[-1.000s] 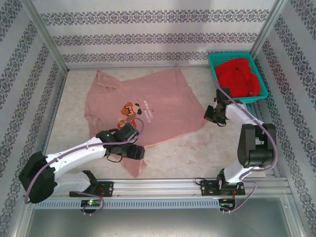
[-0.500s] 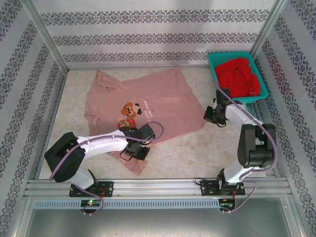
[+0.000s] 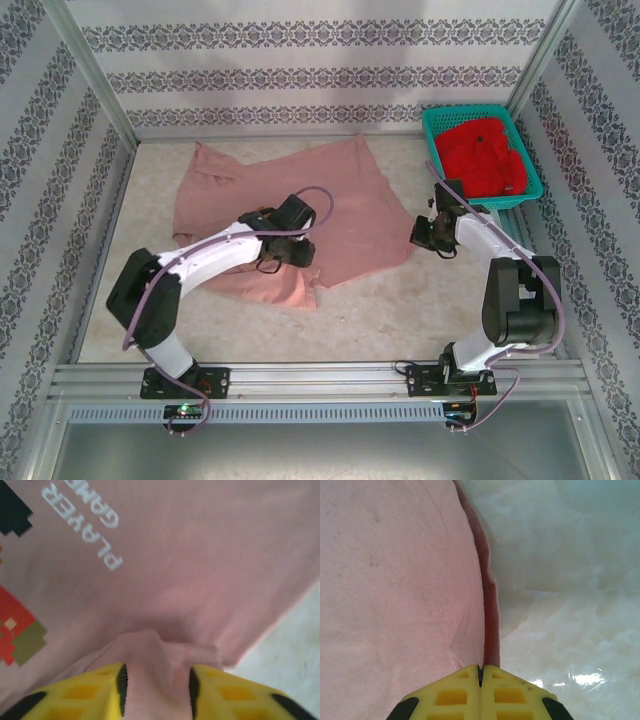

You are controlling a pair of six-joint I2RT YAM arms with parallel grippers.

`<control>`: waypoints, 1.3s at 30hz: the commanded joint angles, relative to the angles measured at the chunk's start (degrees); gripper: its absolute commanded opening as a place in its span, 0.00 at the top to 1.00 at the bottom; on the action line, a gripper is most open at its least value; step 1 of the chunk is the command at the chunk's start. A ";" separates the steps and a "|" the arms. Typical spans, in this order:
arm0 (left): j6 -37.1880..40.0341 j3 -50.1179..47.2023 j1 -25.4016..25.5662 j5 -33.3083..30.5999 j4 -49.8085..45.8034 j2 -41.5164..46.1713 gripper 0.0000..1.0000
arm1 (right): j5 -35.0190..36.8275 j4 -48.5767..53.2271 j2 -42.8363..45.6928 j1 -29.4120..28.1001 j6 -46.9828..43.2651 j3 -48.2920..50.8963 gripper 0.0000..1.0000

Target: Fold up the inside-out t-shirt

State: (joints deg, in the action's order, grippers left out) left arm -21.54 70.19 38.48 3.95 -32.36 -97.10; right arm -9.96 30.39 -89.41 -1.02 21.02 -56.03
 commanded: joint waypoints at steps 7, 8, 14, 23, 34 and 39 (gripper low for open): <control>-0.76 -14.10 9.26 -3.36 5.97 16.95 0.38 | -0.50 0.32 -0.07 -0.65 -1.19 0.04 1.00; -0.41 -16.72 10.95 -3.02 6.38 19.03 0.38 | -0.59 0.45 -0.14 -0.65 -1.24 0.00 1.00; 4.35 -20.23 19.17 -0.56 7.85 12.78 0.50 | -1.87 -0.24 -1.29 -0.74 -1.24 -0.03 1.00; 9.16 -15.50 20.67 -10.28 10.06 1.36 0.46 | -2.35 0.02 -0.59 -1.01 -1.33 0.13 1.00; 12.05 -12.86 20.08 -12.48 8.46 -3.66 0.78 | -2.30 0.45 0.44 -1.09 -1.42 0.29 1.00; 10.05 -10.60 19.35 -6.27 0.89 4.36 0.96 | -1.98 1.24 2.07 -1.05 -1.42 0.52 1.00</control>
State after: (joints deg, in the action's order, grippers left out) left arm -10.81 57.08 58.57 -5.37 -25.87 -98.13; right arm -11.66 30.48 -89.62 -1.39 20.62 -56.01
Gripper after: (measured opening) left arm 0.052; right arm 0.062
